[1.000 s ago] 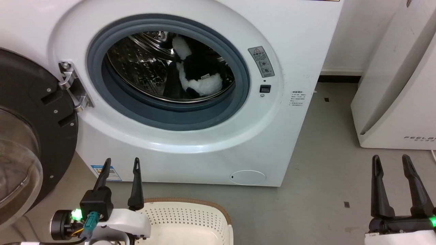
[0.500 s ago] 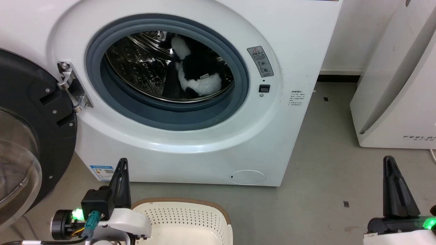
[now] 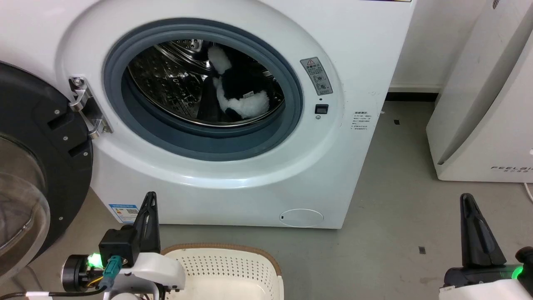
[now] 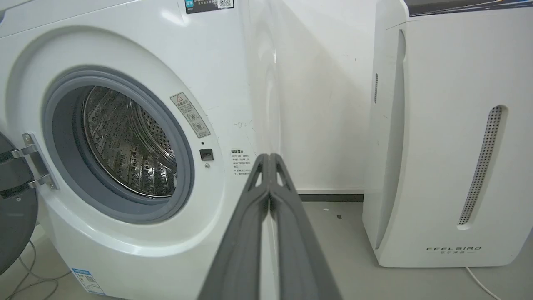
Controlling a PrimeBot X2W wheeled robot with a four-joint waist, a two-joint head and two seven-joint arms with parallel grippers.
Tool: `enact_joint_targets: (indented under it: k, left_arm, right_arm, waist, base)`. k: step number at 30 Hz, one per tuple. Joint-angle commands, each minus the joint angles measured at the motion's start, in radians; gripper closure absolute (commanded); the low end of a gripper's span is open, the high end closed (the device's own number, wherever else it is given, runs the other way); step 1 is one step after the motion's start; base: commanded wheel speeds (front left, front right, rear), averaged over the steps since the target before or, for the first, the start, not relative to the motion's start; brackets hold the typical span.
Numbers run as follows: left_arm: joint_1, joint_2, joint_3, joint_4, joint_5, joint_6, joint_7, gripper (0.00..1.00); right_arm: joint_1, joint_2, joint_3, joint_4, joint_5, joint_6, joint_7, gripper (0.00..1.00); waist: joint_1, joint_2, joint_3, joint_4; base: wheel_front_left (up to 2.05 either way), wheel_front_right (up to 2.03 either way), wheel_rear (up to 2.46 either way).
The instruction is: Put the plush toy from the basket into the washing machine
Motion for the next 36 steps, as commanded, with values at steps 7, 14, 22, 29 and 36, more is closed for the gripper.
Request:
enact_joint_targets:
  k: [7, 14, 22, 29, 36]
  left_arm:
    - [0.017, -0.003, -0.002, -0.019, 0.006, -0.003, 0.019, 1.0]
    - [0.022, -0.004, -0.002, -0.031, 0.008, -0.005, 0.033, 1.0]
    - [0.027, -0.005, -0.003, -0.044, 0.01, -0.007, 0.05, 1.0]
    - [0.033, -0.006, -0.004, -0.057, 0.012, -0.009, 0.066, 1.0]
    - [0.037, -0.007, -0.004, -0.069, 0.013, -0.01, 0.08, 1.0]
  right_arm:
    - [-0.018, 0.0, 0.008, 0.013, -0.016, 0.0, 0.02, 1.0]
    - [-0.024, 0.0, 0.014, 0.022, -0.027, 0.0, 0.034, 1.0]
    - [-0.03, 0.0, 0.021, 0.032, -0.04, 0.0, 0.05, 1.0]
    - [-0.037, 0.0, 0.027, 0.041, -0.052, 0.0, 0.067, 1.0]
    - [-0.042, 0.0, 0.033, 0.05, -0.063, 0.0, 0.081, 1.0]
  waist:
    - [0.0, -0.0001, -0.002, -0.002]
    - [0.0, -0.0001, -0.004, -0.004]
    - [0.0, -0.0001, -0.006, -0.007]
    - [0.0, -0.0001, -0.008, -0.01]
    - [0.0, -0.0001, -0.01, -0.012]
  base:
    - [0.0, 0.0, 0.0]
    - [0.0, 0.0, 0.0]
    - [0.0, 0.0, 0.0]
    - [0.0, 0.0, 0.0]
    - [0.0, 0.0, 0.0]
